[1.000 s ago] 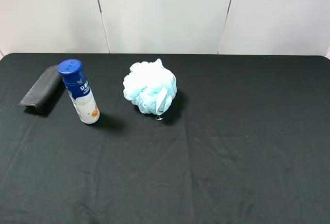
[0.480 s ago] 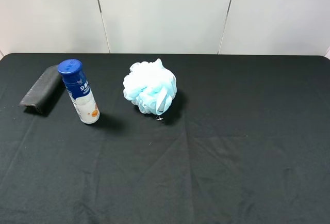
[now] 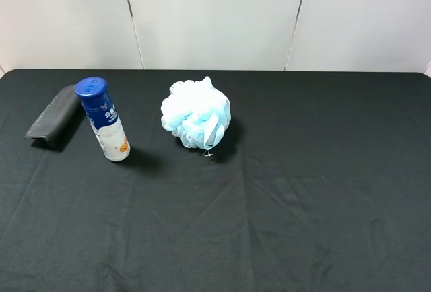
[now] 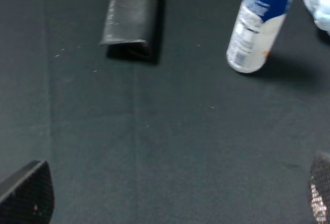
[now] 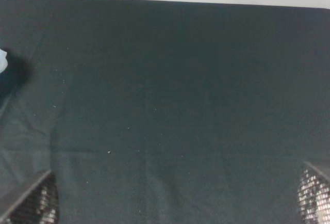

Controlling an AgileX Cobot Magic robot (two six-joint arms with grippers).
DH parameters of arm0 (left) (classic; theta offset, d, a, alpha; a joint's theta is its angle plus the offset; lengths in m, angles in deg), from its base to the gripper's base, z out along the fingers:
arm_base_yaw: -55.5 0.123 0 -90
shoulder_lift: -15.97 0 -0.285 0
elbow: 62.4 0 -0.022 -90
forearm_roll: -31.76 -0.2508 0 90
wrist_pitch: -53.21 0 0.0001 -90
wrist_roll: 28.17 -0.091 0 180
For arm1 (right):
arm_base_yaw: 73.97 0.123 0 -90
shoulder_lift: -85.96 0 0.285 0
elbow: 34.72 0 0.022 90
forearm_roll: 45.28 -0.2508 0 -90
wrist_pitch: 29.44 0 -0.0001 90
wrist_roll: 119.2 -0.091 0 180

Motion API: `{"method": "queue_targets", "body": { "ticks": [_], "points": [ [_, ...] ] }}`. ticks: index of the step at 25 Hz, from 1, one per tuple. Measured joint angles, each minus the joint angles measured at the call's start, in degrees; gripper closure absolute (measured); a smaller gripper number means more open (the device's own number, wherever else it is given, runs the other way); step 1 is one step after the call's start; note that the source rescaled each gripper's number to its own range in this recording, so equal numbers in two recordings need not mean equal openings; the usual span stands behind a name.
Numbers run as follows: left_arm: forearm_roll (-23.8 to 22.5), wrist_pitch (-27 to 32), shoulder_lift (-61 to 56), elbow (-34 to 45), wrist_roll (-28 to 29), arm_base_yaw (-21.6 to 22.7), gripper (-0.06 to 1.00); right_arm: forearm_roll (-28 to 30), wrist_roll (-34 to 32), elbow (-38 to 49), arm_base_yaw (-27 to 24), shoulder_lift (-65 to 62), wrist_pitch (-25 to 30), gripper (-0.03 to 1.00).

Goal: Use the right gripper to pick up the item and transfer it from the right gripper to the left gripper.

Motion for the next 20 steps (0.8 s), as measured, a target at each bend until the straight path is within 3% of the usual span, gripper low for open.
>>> {"method": "queue_targets", "body": {
  "ticks": [20],
  "points": [
    [0.7, -0.1, 0.0, 0.0, -1.1, 0.0, -0.02, -0.1, 0.0, 0.0, 0.0, 0.0, 0.1, -0.03]
  ]
}}
